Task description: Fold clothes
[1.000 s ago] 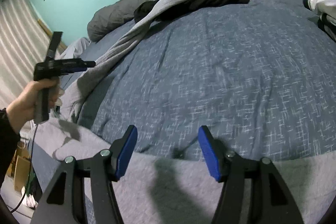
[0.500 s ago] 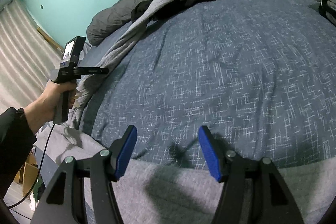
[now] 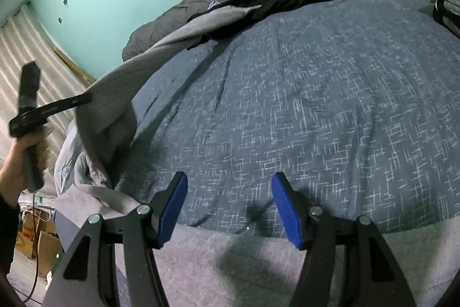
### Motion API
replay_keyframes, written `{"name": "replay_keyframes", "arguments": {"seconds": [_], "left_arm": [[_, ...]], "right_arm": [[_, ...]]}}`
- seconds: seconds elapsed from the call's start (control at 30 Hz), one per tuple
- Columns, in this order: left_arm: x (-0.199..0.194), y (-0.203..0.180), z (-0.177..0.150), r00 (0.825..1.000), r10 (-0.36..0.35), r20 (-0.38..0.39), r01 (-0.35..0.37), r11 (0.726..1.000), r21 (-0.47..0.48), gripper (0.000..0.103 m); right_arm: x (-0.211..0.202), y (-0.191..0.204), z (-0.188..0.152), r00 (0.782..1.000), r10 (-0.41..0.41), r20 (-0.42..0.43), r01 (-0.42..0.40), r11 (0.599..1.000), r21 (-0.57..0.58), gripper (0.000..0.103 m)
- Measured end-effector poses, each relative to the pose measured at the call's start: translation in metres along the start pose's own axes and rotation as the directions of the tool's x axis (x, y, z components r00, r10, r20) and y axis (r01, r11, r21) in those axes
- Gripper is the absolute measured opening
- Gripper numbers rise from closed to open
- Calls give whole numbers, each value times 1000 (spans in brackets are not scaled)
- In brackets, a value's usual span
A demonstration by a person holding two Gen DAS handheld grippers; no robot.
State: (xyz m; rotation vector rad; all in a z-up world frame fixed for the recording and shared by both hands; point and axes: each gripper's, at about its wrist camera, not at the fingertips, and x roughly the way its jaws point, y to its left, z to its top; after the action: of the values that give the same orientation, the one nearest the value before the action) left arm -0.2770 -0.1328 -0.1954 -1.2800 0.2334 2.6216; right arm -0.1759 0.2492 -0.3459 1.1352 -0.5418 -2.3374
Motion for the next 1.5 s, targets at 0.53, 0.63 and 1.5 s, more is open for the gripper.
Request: {"name": "replay_keyframes", "arguments": {"seconds": [0.53, 0.63, 1.5], "left_arm": [[89, -32, 47, 992, 46, -116, -50, 998, -32, 36], [127, -39, 68, 989, 56, -135, -62, 997, -36, 36], [216, -38, 89, 980, 109, -164, -117, 992, -41, 11]], "right_arm": [[-4, -8, 5, 1000, 15, 25, -16, 999, 38, 62], [-3, -15, 7, 1000, 20, 21, -22, 998, 59, 62], [7, -32, 16, 1000, 10, 6, -11, 994, 109, 62]]}}
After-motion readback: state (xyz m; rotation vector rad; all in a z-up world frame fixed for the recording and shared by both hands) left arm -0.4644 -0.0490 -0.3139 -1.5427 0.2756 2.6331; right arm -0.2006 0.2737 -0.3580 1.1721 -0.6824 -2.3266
